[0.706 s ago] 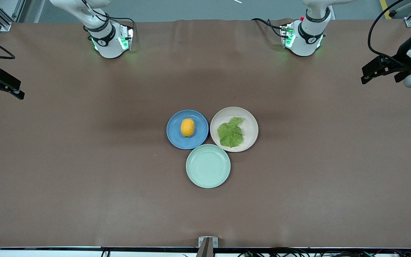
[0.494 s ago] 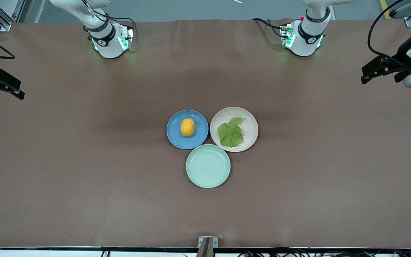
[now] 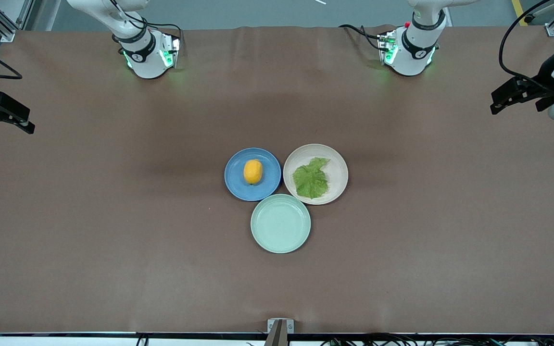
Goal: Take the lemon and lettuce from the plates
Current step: 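Raise both grippers from rest and swing them toward the plates, then lower the right gripper onto the lemon while the left gripper reaches the lettuce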
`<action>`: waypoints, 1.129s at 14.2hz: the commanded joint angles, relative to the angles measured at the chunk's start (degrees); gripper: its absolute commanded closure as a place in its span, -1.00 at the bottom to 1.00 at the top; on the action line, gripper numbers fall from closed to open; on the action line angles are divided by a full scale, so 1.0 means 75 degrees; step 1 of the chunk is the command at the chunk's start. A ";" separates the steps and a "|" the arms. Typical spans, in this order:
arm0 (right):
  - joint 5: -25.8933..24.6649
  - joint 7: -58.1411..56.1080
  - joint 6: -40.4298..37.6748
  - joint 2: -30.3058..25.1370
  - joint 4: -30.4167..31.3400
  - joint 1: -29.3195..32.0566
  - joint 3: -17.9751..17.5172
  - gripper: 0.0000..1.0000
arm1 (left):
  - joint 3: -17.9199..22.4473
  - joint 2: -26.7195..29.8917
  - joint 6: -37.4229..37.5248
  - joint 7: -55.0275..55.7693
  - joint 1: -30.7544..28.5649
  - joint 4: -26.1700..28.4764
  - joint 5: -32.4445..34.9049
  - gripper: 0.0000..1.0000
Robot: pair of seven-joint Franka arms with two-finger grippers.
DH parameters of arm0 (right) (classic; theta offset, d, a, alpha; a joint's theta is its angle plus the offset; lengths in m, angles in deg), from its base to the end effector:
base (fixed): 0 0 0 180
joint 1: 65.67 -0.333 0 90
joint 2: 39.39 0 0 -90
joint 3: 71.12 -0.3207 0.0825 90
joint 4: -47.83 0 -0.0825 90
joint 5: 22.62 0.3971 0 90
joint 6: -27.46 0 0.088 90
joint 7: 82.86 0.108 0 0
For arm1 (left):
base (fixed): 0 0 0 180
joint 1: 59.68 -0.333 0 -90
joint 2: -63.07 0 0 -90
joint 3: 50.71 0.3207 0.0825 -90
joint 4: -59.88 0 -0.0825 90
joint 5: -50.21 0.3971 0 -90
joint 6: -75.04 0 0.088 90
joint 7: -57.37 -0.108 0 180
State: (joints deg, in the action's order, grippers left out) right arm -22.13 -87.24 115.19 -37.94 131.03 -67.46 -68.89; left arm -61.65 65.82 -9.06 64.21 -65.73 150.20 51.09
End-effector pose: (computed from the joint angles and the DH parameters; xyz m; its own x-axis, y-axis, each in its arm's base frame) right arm 0.5719 -0.0031 0.6676 0.9961 0.0691 0.0542 0.0694 -0.9976 -0.0034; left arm 0.5398 -0.0471 0.6430 0.9976 0.0365 -0.0580 0.0347 -0.9989 -0.0316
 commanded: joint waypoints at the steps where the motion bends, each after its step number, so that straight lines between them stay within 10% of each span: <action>1: 0.0052 0.0745 -0.0060 0.0018 -0.0018 -0.0509 -0.0039 -1.00 | -0.0251 -0.0469 0.0058 0.0642 0.0265 0.0016 0.0164 -1.00; 9: -0.0323 0.2951 0.0572 0.0955 0.0040 -0.2688 -0.0051 -1.00 | -0.0896 -0.1595 -0.2761 0.5900 0.1740 0.1830 0.0141 -1.00; 16: 0.0774 0.3960 0.0852 0.1939 0.0273 -0.4108 -0.0062 -1.00 | -0.0873 -0.3644 -0.5271 0.9841 0.3054 0.1985 0.0164 -0.61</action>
State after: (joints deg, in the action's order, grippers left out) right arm -19.74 -58.91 119.46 -26.23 131.82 -96.34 -69.86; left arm -68.47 42.38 -45.06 131.72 -44.63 165.95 51.19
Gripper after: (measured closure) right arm 0.000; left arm 0.150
